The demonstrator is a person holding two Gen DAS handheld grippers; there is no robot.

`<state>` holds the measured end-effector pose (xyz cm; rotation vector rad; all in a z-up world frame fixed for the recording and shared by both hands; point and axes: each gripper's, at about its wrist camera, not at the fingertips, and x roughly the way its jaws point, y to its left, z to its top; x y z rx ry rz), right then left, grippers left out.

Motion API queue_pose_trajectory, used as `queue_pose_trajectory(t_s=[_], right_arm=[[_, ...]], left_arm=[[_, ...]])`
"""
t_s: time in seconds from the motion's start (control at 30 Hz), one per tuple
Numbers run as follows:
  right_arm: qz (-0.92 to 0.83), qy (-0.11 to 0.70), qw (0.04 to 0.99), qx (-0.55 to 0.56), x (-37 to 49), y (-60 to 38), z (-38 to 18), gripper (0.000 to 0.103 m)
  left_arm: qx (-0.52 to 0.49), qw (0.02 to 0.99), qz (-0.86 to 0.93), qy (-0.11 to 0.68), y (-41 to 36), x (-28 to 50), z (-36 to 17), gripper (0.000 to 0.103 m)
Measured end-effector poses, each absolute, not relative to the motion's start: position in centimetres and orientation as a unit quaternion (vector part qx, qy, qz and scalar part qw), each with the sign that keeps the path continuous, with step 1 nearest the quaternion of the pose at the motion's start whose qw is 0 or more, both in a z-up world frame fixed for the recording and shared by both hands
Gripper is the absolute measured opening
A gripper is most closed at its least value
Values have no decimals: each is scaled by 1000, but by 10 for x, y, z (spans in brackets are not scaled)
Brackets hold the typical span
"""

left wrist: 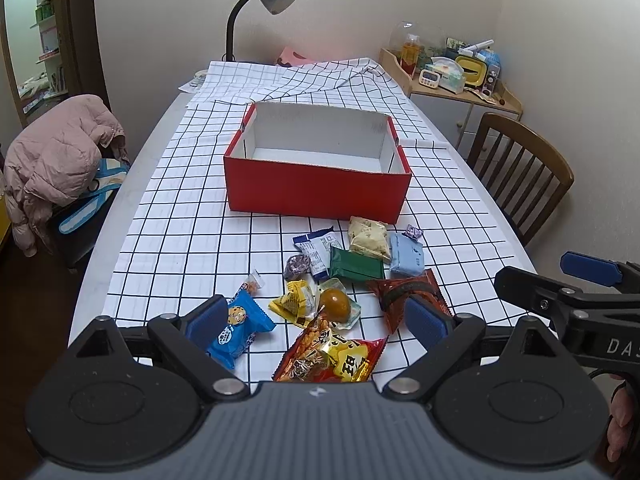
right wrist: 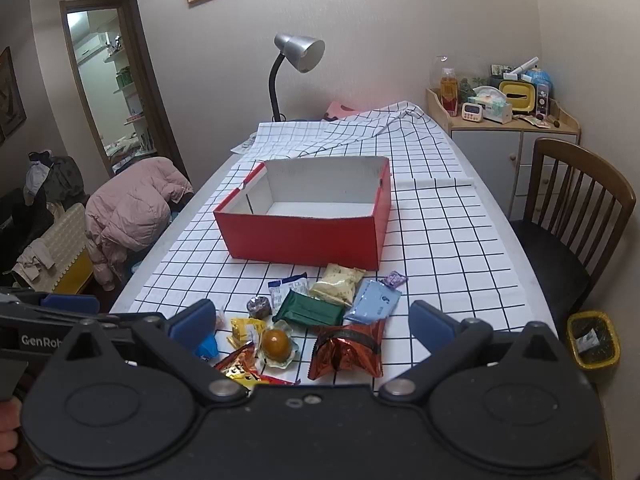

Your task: Organize snacks

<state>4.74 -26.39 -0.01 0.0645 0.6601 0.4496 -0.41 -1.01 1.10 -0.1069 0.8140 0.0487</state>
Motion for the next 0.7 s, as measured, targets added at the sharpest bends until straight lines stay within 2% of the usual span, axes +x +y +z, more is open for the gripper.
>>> queue_pose_trajectory(t_s=[0.7], right_arm=[[237, 316, 918, 30, 45, -263, 0, 103]], left_arm=[[-49, 917, 18, 395, -14, -5, 12, 96]])
